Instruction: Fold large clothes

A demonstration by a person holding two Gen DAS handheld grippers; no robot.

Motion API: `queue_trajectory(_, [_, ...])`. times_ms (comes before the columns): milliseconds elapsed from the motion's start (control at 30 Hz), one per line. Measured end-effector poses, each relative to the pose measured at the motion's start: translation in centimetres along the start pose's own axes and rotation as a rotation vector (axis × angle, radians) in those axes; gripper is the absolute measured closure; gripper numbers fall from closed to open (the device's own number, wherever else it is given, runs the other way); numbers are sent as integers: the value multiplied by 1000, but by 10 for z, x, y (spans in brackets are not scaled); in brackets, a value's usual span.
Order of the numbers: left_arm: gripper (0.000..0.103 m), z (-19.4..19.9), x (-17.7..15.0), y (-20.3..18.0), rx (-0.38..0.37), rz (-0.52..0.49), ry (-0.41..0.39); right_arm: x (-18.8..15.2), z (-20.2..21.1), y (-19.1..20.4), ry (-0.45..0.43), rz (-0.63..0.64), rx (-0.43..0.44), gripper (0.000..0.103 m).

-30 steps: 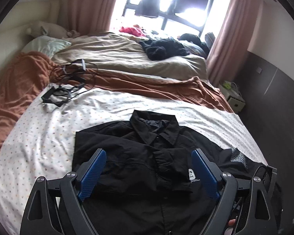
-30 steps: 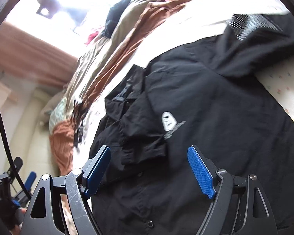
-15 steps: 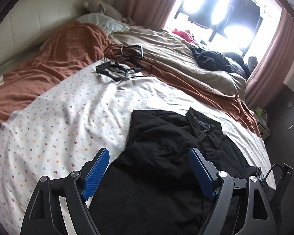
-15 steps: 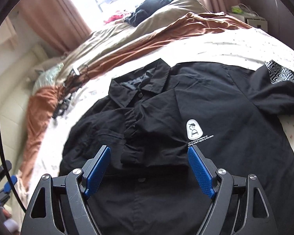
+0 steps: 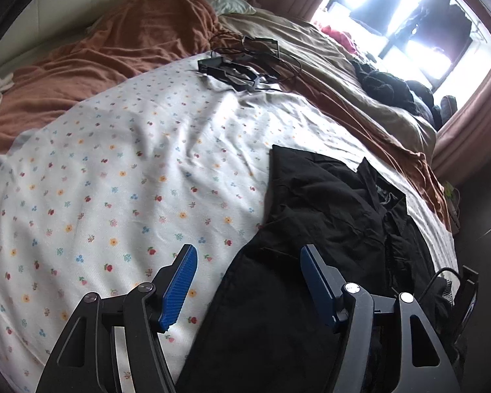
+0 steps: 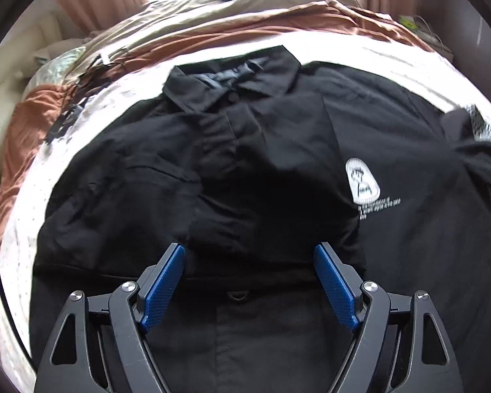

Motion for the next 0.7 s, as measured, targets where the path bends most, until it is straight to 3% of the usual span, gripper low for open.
queue_trajectory(100, [36,1,-4,1,-7,18,12,-1,3,-2,-15,11,-18,40])
queue_trajectory(133, [36,1,-6,0,-7,16,15,0,6,-4,-21,18,-25,60])
queue_trajectory(167, [36,1,-7,-2,-8,15,17,1,9,-6,-24,17,-25,68])
queue_trajectory(267, [36,5,-9,-9,-20,19,18,8,16,-21,-30,-56,55,76])
queue_trajectory(467, [36,19,-11,-26,-26,18,-6,23,47,-71,-81,-267,158,81])
queue_trajectory(633, [36,27,-14,-41,-34,9,-17,23,67,-128,-98,-418,120,77])
queue_trajectory(700, [36,28,-16,-48,-28,-17,-22,20,72,-145,-93,-450,122,70])
Point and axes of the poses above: each gripper's, at about its wrist camera, not at the fingertips, and z roughly against the way its jaws point, y to its left, x to its top, the point moved 6 cm from there along -z, roughly the way its jaws point, and after that the axes turned 3 degrees about -y, right-handed, at the moved point
